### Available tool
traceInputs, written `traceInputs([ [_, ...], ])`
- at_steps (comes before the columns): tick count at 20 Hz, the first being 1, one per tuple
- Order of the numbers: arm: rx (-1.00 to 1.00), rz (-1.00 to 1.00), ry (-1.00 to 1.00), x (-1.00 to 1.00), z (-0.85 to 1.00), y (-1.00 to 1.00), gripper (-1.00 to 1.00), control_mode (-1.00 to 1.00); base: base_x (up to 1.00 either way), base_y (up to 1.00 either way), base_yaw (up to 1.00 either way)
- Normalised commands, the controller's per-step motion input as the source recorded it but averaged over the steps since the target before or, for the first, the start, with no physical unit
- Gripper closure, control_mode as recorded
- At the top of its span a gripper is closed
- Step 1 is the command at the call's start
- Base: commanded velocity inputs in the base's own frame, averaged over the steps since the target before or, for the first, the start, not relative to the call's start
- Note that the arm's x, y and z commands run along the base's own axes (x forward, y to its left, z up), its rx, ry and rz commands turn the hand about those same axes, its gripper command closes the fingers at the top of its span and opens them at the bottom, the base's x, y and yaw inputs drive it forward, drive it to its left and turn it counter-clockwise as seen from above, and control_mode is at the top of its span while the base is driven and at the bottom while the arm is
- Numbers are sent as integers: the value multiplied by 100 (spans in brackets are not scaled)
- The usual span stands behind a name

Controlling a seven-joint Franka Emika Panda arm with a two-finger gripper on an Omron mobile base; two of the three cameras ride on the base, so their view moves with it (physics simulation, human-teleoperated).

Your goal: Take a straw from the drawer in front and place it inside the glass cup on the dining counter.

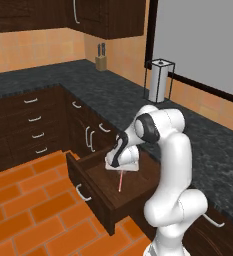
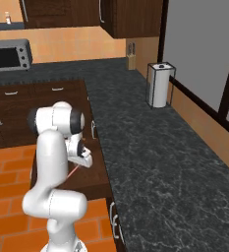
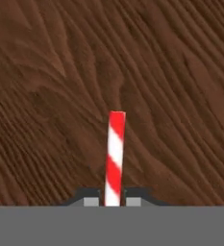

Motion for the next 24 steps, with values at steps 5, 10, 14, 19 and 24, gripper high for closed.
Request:
traceInputs([
  [5,3,0,-2,-2,100,28,100,-100,0,0,0],
  [10,0,0,0,-16,100,12,100,-100,0,0,0],
  [14,0,1,0,-28,100,0,100,-100,0,0,0],
  [19,0,5,0,-29,100,0,100,-100,0,0,0],
  [24,-4,12,-8,-47,100,-23,100,-100,0,0,0],
])
